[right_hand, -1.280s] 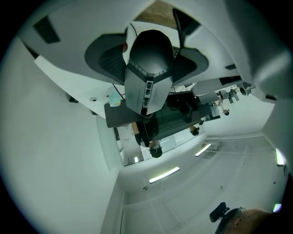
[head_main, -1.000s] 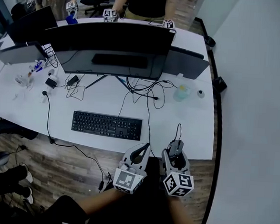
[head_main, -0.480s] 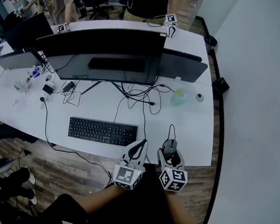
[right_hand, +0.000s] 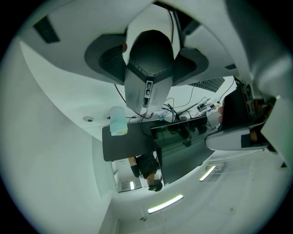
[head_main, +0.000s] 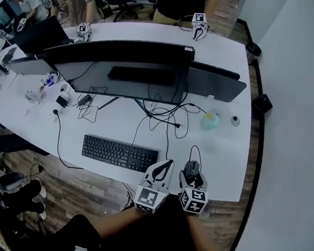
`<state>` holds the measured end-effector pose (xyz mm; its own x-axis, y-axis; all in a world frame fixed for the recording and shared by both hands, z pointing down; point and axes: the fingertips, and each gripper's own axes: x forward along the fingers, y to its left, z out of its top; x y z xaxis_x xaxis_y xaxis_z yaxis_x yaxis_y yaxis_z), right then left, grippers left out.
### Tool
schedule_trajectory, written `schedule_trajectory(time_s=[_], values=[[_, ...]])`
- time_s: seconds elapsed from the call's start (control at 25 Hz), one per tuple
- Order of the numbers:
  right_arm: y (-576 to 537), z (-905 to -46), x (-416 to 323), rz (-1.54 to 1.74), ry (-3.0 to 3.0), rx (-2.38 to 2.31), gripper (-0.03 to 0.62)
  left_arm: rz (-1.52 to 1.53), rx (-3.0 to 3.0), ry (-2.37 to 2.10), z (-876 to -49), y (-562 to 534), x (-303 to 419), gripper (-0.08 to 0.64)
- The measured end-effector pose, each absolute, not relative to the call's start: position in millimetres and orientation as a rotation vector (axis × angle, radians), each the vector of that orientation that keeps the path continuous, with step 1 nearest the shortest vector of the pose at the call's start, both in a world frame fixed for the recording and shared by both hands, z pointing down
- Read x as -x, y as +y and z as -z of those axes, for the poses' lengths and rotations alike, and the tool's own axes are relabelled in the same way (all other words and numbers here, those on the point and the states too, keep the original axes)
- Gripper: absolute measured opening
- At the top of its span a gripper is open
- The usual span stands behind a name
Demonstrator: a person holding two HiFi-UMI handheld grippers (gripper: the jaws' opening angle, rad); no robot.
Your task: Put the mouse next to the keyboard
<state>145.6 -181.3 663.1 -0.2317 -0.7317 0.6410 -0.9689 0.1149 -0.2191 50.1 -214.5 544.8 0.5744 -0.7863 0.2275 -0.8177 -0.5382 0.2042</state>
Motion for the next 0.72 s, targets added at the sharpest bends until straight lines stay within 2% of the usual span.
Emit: schedule_trajectory(time_s=[0.72], values=[[-199.6, -784.3, -132.6, -0.946, -1.83, -1.422, 0.314, -0.258, -2.384, -1.421, -575.7, -238.3, -40.4, 0.003]])
